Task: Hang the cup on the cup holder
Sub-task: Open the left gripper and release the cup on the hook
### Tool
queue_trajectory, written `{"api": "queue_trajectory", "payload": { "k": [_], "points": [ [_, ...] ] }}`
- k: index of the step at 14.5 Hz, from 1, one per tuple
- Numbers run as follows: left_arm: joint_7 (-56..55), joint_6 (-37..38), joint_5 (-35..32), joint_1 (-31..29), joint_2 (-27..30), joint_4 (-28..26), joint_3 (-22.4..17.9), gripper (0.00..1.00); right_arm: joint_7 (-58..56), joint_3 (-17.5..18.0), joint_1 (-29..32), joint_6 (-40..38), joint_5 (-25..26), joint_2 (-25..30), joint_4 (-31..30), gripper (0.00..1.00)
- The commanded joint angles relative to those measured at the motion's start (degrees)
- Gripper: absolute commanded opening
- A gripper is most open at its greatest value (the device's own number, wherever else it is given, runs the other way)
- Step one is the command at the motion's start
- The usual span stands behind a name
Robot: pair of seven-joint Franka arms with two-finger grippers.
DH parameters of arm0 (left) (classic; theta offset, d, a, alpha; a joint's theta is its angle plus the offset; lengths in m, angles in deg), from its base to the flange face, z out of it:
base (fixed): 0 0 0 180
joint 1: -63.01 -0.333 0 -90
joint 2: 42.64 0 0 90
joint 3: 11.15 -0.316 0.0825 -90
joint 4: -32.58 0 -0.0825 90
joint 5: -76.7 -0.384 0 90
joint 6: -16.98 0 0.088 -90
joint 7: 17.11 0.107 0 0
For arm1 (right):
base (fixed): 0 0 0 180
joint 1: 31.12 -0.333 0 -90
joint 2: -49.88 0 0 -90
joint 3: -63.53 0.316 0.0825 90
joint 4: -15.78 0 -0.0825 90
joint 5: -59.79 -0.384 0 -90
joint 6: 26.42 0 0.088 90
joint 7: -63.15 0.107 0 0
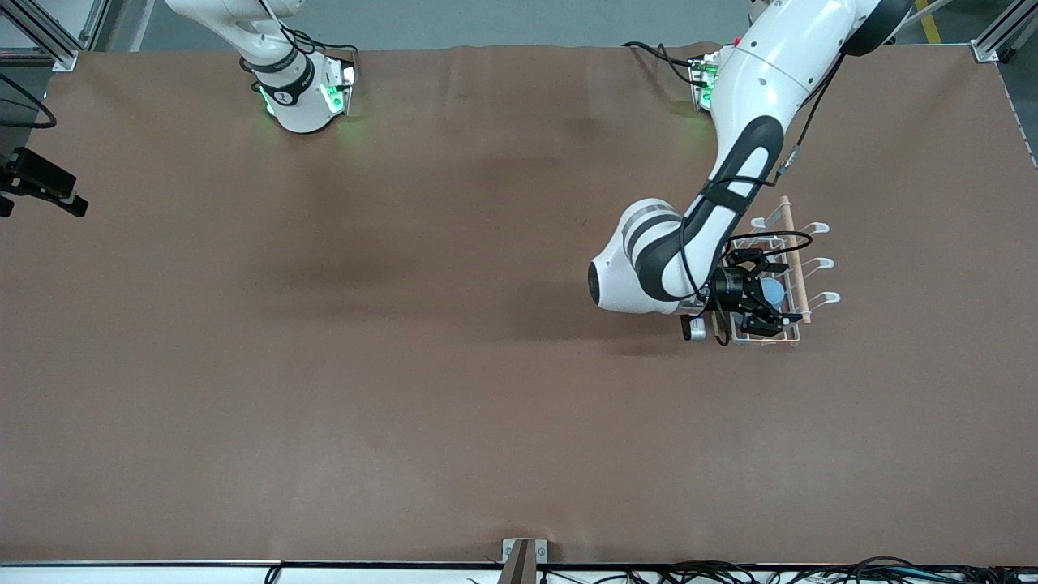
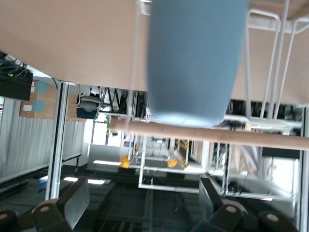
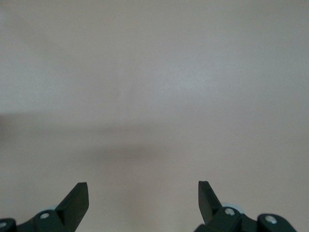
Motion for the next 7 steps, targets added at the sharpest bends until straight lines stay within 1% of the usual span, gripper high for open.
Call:
{"api": "queue_trajectory", "payload": {
  "k": [1, 2, 3, 4, 6, 7],
  "points": [
    [0.84, -0.18, 4.95, -0.03, 2.48, 8.98, 1.07, 1.00, 0.47, 0.23, -0.14, 0.41, 1.13, 1.09, -0.87, 1.00],
    [0.57, -0.36, 8.36, -0.81, 2.66, 13.79, 2.99, 1.00, 0.47, 0.23, -0.06, 0.50, 1.13, 1.09, -0.78, 1.00],
    [0.05, -1.58, 10.48, -0.91, 2.57, 18.02, 3.53, 1.00, 0.38, 0.23, -0.05, 0.50, 1.13, 1.09, -0.78, 1.00],
    [-1.87, -2.63, 11.29, -0.65, 2.66, 20.15, 3.89, 1.00, 0.46, 0.23, 0.03, 0.59, 1.13, 1.09, -0.78, 1.00],
    [-6.00, -6.41, 11.82, -0.65, 4.23, 21.22, 4.50, 1.00, 0.47, 0.23, 0.21, 1.03, 1.22, 1.00, -0.69, 1.00],
    [-10.11, -7.29, 14.00, -0.82, 5.89, 21.23, 4.51, 1.00, 0.38, 0.23, 0.12, 1.12, 1.22, 1.00, -0.69, 1.00]
  ]
}}
